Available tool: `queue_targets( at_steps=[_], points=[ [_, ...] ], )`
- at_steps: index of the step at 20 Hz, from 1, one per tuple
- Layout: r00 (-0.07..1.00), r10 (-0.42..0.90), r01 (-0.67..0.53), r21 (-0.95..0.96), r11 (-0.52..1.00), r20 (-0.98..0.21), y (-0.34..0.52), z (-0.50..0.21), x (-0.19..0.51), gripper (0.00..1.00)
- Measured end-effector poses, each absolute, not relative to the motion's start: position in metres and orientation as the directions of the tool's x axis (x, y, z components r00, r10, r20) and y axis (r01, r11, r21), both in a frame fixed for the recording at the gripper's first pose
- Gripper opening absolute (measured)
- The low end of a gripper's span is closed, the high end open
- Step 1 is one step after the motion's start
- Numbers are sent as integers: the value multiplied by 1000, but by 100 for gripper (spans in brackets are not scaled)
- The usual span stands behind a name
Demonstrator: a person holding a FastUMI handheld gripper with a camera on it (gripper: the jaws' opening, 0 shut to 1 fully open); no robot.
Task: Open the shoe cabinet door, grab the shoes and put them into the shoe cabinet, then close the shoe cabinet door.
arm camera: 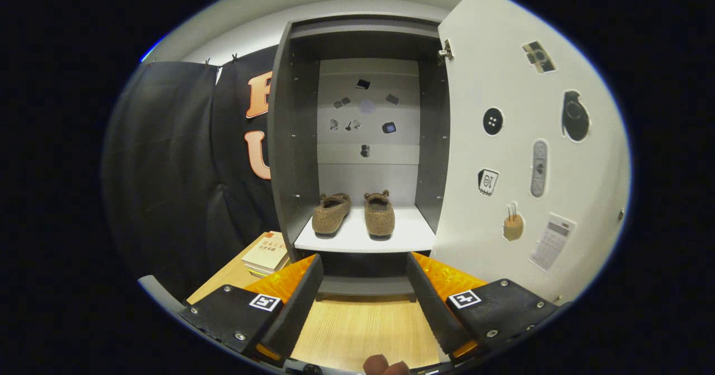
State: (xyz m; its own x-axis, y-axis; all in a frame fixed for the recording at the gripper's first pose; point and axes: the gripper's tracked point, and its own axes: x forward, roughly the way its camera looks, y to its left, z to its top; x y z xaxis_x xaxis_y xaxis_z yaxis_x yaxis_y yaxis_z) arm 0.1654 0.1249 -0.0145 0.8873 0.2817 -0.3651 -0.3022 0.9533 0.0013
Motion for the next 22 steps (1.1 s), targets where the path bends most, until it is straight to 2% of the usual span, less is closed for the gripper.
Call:
queue_targets(
  at_steps=[7,15,22],
  points=[
    [870,365,-371,48,928,-331,54,3,109,94],
    [877,391,-377,104,920,-280,-28,26,74,93],
    [916,308,-280,139,950,-259,-115,28,87,94]
  ],
)
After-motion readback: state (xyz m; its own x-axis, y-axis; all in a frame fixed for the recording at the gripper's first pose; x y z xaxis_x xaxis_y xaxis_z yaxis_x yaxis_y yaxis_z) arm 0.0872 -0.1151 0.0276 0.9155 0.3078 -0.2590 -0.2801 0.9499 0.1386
